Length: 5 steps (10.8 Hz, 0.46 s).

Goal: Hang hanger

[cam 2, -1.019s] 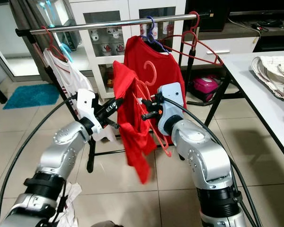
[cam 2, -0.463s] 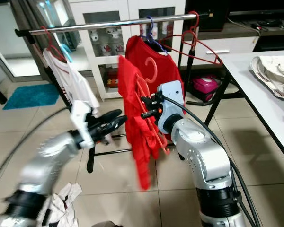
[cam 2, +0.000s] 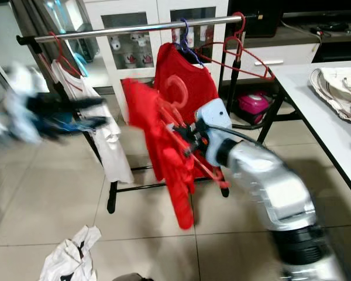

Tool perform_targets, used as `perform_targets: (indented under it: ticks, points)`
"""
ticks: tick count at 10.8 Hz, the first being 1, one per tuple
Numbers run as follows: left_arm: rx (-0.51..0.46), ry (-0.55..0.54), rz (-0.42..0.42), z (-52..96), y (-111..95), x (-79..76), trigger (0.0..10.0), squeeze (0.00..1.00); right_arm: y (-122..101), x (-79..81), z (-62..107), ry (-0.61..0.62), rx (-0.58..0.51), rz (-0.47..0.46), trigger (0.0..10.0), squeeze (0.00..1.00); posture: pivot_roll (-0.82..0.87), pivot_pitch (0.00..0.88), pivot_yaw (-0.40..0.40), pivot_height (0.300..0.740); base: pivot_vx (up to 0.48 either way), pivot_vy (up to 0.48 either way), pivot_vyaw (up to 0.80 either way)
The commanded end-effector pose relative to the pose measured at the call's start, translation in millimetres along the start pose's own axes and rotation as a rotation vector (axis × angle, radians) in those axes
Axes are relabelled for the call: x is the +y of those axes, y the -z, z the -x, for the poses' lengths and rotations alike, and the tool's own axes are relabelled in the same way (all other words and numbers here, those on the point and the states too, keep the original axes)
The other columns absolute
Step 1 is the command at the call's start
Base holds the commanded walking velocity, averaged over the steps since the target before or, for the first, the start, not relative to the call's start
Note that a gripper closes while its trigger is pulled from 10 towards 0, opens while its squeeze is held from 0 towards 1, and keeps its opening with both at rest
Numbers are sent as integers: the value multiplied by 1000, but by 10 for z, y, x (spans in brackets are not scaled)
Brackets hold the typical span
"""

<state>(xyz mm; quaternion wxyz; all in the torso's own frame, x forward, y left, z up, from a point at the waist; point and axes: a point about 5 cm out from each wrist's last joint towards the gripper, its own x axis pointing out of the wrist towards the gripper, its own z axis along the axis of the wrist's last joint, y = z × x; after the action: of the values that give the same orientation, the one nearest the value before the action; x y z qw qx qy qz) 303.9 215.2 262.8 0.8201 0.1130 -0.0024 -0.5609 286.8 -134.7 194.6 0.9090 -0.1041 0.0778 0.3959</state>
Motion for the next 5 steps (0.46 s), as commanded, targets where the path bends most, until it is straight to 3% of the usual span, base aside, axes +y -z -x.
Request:
perform_targets:
  ticks: [1, 3, 4, 5]
  points:
    - [42, 81, 4, 7, -19, 24, 10000, 1000, -195, 109, -14, -108, -84, 90, 10000, 0, -22, 0, 109, 740, 0, 0, 0]
    - [161, 212, -66, -11, -82, 109, 10000, 1000, -276, 215, 39, -277, -126, 151, 10000, 0, -19, 0, 120, 740, 0, 0, 0]
    - [191, 271, -70, -40, -77, 107, 10000, 412, -291, 245, 63, -328, -133, 164, 10000, 0, -18, 0, 123, 740, 0, 0, 0]
    - [241, 317, -87, -80, -46, 131, 10000, 0, -291, 267, 84, -377, -131, 183, 10000, 0, -19, 0, 128, 740, 0, 0, 0]
